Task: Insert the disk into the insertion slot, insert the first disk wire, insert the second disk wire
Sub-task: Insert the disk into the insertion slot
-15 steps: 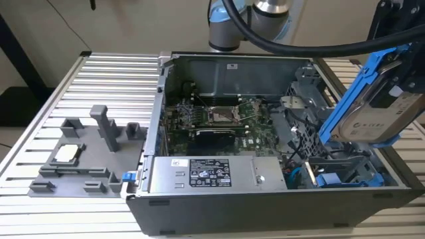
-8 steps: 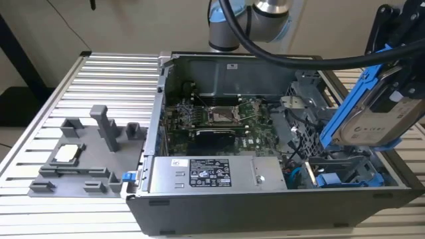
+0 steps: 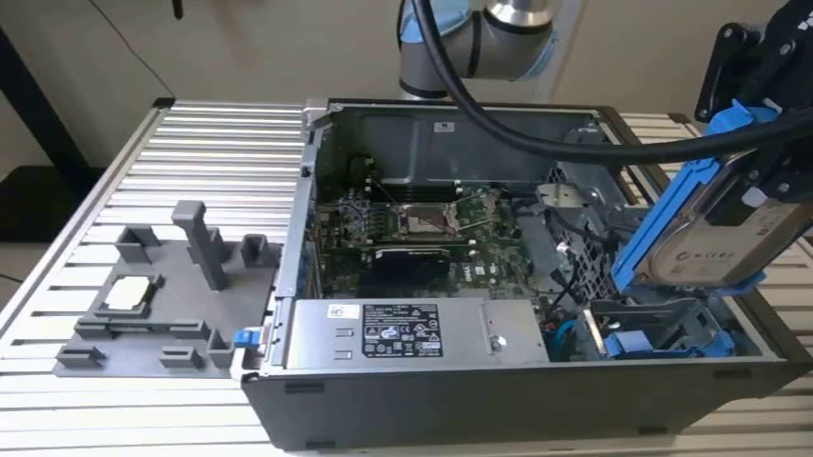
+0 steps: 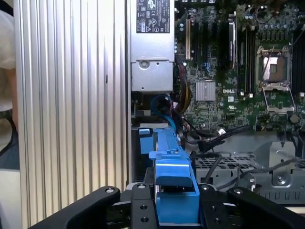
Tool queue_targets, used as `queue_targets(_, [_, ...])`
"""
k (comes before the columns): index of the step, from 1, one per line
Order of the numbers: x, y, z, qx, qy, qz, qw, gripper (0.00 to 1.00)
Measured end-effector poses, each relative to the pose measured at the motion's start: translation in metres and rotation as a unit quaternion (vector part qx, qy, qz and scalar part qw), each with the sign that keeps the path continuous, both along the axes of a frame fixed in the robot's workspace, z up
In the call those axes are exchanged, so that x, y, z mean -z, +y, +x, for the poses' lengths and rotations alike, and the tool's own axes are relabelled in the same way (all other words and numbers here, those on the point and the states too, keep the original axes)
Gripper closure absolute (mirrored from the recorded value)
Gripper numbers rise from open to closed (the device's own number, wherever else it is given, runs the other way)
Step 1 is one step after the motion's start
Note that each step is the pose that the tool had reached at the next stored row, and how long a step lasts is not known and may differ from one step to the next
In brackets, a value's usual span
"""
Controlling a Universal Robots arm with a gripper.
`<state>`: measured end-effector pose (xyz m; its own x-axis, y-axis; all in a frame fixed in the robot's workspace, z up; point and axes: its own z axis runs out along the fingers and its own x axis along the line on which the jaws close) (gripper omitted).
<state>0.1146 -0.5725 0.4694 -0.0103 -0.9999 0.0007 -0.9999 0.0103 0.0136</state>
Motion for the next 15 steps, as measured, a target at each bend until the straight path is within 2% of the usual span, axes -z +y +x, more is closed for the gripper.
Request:
queue_targets(5, [0.0062, -0.0003, 0.0003, -0.006, 0.0000, 0.0001, 1.0000, 0.67])
queue_targets(15, [0.0231, -0.0007, 0.0019, -0.006, 0.0000, 0.0001, 1.0000, 0.67])
